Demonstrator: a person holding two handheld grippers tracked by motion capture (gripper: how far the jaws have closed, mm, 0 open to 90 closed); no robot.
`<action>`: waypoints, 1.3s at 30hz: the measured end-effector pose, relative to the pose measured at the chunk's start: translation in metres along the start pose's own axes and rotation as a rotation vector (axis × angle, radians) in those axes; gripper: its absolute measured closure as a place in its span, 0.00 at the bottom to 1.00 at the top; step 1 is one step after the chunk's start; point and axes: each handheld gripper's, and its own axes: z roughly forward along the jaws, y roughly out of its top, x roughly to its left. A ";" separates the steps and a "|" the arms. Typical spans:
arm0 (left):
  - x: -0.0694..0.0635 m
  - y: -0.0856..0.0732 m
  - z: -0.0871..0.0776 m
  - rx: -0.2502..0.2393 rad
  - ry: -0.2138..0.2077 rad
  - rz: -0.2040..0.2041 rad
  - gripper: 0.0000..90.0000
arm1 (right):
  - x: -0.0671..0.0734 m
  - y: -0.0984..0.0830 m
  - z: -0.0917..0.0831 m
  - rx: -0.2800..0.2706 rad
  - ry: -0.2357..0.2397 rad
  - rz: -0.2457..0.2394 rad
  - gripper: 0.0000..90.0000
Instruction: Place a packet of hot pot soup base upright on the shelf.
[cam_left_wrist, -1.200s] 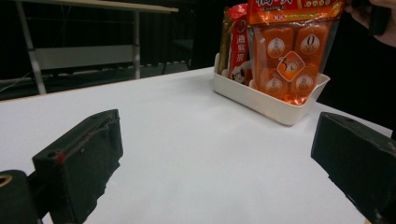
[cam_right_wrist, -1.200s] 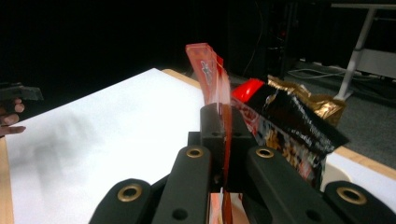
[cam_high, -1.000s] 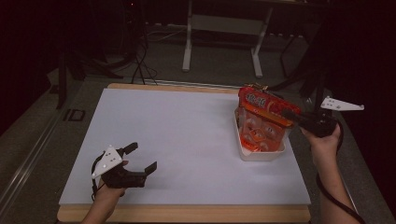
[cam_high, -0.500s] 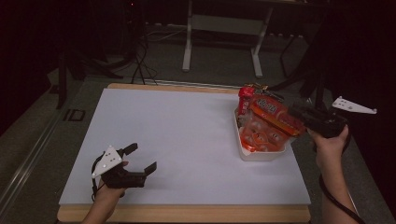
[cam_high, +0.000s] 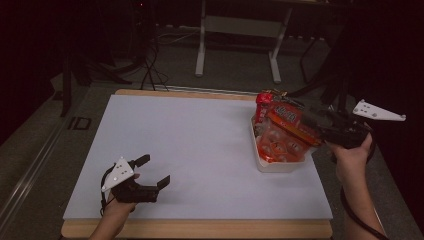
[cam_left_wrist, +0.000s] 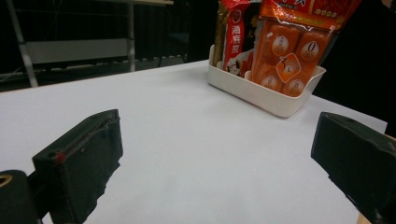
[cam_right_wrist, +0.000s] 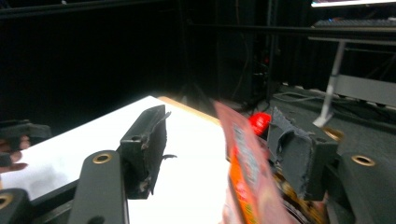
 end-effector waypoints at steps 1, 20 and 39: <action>0.000 0.000 0.000 0.002 -0.001 0.002 0.03 | 0.004 0.002 0.001 -0.002 0.010 0.001 0.34; -0.001 -0.001 0.001 0.011 -0.010 0.017 0.03 | 0.044 -0.014 0.049 0.047 0.155 -0.012 0.17; -0.003 -0.003 0.001 0.021 -0.018 0.031 0.03 | 0.072 -0.059 0.072 0.127 0.275 -0.009 0.16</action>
